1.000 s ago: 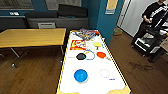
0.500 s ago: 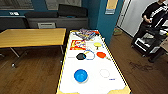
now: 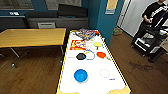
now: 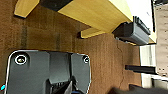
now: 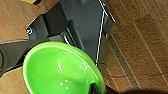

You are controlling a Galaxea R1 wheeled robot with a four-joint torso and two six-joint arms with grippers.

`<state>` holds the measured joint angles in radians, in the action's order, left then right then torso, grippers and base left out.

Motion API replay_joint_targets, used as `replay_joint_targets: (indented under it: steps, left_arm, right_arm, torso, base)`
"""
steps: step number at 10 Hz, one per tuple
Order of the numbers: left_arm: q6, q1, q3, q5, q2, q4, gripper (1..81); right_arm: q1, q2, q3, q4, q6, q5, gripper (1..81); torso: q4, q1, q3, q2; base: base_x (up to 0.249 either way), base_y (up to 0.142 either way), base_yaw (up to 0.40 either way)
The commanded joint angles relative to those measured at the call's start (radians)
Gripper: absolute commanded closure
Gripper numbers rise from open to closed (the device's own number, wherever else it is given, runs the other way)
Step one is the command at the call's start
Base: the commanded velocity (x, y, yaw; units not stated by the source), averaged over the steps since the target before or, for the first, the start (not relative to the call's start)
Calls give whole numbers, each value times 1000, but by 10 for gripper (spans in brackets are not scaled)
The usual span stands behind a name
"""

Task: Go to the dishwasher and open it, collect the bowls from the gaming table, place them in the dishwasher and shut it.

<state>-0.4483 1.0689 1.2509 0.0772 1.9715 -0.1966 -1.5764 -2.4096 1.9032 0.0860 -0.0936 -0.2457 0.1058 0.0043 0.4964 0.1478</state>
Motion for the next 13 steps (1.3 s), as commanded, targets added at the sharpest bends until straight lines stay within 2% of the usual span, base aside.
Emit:
replay_joint_targets:
  steps: [1, 2, 3, 5, 6, 8, 11, 12, 13]
  left_arm:
    - [-124, -177, -114, -116, -106, 46, 10]
    - [-170, -224, -128, -159, -107, 72, 10]
    - [-202, -279, -128, -188, -103, 85, 10]
    - [-257, -376, -102, -261, -81, 98, 10]
    - [-283, -405, -83, -280, -65, 98, 10]
    - [-303, -464, -36, -304, -11, 103, 10]
    - [-377, -577, 56, -420, 99, 101, 10]
    - [-395, -611, 71, -447, 130, 100, 10]
    - [-409, -637, 78, -439, 141, 101, 10]
  right_arm:
    - [6, 44, -20, -3, 3, 62, 811]
    - [9, 42, -20, -3, 3, 63, 811]
    - [17, 42, -20, -3, 3, 65, 811]
    - [22, 44, -27, -2, 3, 65, 811]
    - [29, 44, -29, -2, 3, 65, 811]
    - [40, 42, -29, 0, 2, 72, 811]
    - [52, 41, -29, 1, 0, 77, 811]
    - [54, 41, -29, 1, -1, 77, 811]
    - [54, 39, -26, 1, -3, 77, 811]
  torso:
    - [0, 0, 0, 0]
    - [0, 0, 0, 0]
    - [0, 0, 0, 0]
    - [0, 0, 0, 0]
    - [0, 0, 0, 0]
    - [0, 0, 0, 0]
    - [0, 0, 0, 0]
    - [0, 0, 0, 0]
    - [0, 0, 0, 0]
  base:
    - [0, 0, 0]
    - [0, 0, 0]
    - [0, 0, 0]
    - [0, 0, 0]
    - [0, 0, 0]
    - [0, 0, 0]
    - [0, 0, 0]
    - [0, 0, 0]
    - [0, 0, 0]
